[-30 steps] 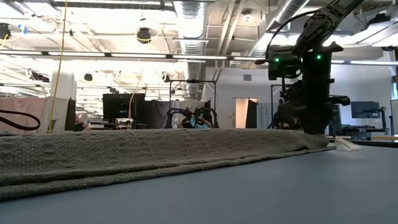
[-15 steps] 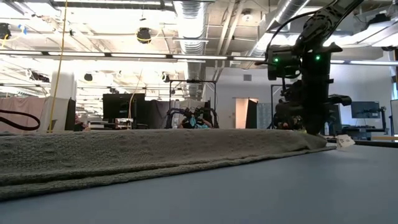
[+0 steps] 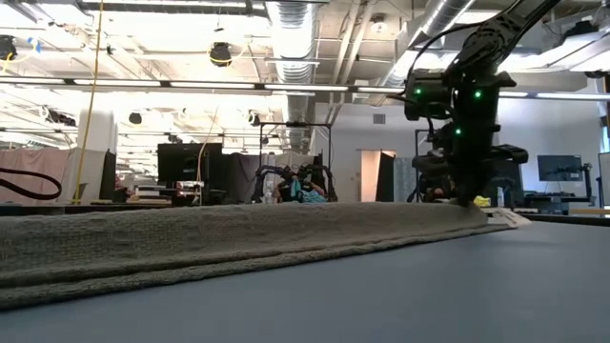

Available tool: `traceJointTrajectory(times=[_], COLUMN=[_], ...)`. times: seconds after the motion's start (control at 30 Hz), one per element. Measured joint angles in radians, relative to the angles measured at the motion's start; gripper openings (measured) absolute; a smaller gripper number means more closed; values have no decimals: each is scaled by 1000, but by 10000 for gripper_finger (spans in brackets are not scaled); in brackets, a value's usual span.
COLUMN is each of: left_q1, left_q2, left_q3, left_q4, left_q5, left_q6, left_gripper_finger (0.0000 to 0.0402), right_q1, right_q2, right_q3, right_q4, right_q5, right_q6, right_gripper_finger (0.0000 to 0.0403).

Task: Roll towel
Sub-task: Roll the gray towel

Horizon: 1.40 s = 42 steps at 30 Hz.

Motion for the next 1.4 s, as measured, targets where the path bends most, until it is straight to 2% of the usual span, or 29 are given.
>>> traceJointTrajectory(times=[0.27, 0.5, 0.77, 0.97, 1.07, 1.4], left_q1=[9, 13, 14, 14, 14, 13], left_q2=[-1, -1, -1, -1, -1, -1], left_q3=[1, 1, 1, 1, 1, 1], left_q4=[-5, -6, -8, -12, -14, -14], left_q5=[11, 12, 10, 10, 9, 8], left_q6=[-1, -4, 9, 7, 7, 8], left_gripper_finger=[0, 0, 0, 0, 0, 0], right_q1=[-9, -9, 42, 63, 89, 196], right_q2=[2, 0, -87, -97, -97, -98], right_q3=[0, 0, -4, -4, -4, -4], right_q4=[-10, -31, -135, -129, -133, -246], right_q5=[-60, -54, -13, -15, 17, 64], right_q6=[-85, -111, -49, -27, 12, 162], right_gripper_finger=[63, 136, 205, 216, 215, 215])
